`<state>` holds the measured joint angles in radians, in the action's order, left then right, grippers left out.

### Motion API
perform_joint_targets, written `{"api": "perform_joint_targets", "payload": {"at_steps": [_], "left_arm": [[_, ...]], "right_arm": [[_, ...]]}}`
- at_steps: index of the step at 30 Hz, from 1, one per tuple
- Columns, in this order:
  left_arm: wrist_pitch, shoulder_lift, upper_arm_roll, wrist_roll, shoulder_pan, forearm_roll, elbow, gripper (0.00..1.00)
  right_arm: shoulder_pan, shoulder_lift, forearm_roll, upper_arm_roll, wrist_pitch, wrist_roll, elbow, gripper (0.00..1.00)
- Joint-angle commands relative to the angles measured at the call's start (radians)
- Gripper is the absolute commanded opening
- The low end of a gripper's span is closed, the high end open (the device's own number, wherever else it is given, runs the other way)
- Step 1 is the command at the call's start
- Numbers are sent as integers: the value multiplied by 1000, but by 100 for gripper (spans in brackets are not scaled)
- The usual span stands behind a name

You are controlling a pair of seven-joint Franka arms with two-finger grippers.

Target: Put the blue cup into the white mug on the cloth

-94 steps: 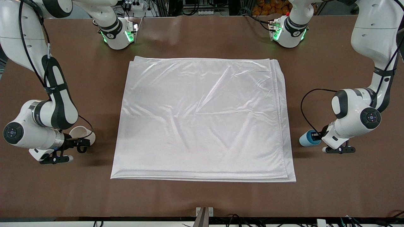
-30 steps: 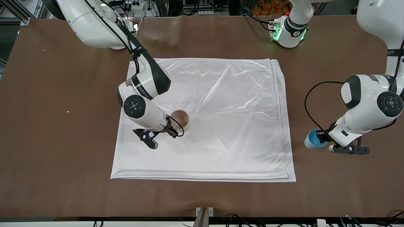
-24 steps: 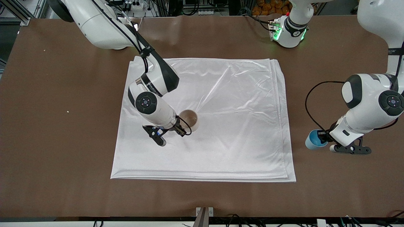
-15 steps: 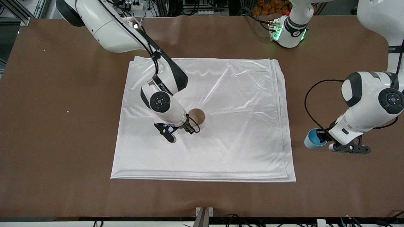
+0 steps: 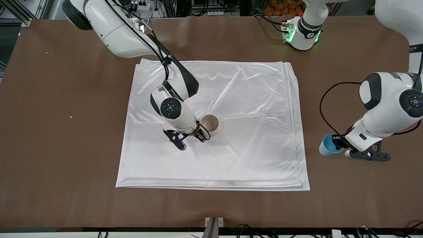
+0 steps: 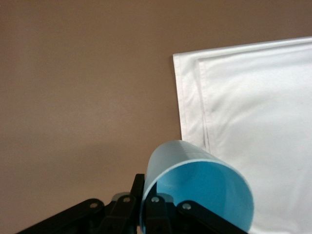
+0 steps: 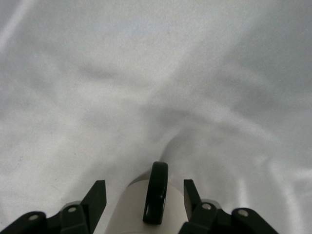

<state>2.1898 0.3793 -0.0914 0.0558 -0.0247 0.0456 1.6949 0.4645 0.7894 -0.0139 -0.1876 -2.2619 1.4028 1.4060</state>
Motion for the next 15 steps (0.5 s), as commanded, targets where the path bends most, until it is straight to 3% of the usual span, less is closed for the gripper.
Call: {"api": "perform_joint_targets", "payload": {"at_steps": [1,15], "left_arm": [[-79,-16,-14,9,9,22,-50,0],[-165,-31,-91,-19,12,22,-110,0]], "right_arm": [[-52,-21,14,-3,27,-7,-7,100],[-268,-78,12,-12,352,-583,-12,100]]}}
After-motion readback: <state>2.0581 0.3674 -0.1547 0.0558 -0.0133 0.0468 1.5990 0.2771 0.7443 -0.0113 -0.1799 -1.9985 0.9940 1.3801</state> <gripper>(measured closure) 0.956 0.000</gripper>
